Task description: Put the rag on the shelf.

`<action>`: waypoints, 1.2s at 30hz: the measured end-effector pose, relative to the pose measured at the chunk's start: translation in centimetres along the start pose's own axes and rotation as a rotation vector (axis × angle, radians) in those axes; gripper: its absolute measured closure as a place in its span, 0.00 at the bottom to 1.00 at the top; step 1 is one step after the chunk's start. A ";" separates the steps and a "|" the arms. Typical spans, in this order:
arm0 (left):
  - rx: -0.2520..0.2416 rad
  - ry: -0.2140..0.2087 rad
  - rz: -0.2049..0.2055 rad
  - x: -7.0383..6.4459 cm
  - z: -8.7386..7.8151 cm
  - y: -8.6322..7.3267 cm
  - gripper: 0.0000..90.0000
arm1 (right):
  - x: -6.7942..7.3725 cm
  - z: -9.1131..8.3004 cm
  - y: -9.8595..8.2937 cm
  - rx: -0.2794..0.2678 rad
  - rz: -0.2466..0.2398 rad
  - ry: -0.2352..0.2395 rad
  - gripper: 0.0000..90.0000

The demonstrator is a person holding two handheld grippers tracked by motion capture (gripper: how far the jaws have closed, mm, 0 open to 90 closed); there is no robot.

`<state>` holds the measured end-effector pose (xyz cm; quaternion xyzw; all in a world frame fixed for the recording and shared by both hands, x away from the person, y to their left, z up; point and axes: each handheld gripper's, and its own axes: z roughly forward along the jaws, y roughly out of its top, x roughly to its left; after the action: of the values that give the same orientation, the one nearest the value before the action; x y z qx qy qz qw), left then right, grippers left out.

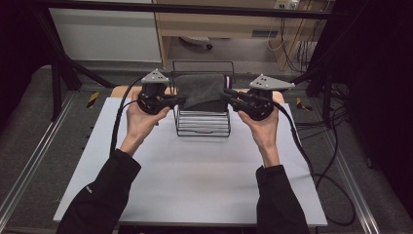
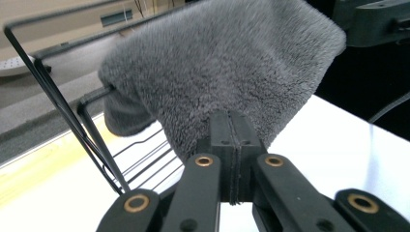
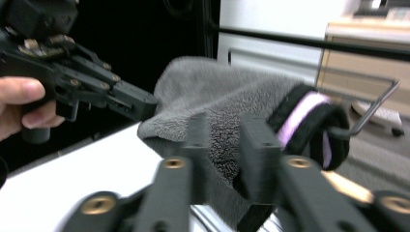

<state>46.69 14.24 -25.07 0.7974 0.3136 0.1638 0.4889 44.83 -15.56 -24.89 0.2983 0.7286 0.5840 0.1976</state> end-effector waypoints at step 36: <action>0.026 -0.015 -0.026 0.7 -2.4 -5.5 0.50 | -0.3 -1.7 -3.4 0.046 0.074 -0.005 0.32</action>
<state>44.00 18.07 -28.82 0.8006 0.3224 0.1475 0.4830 43.27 -17.44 -27.82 0.3309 0.7297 0.5734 0.1711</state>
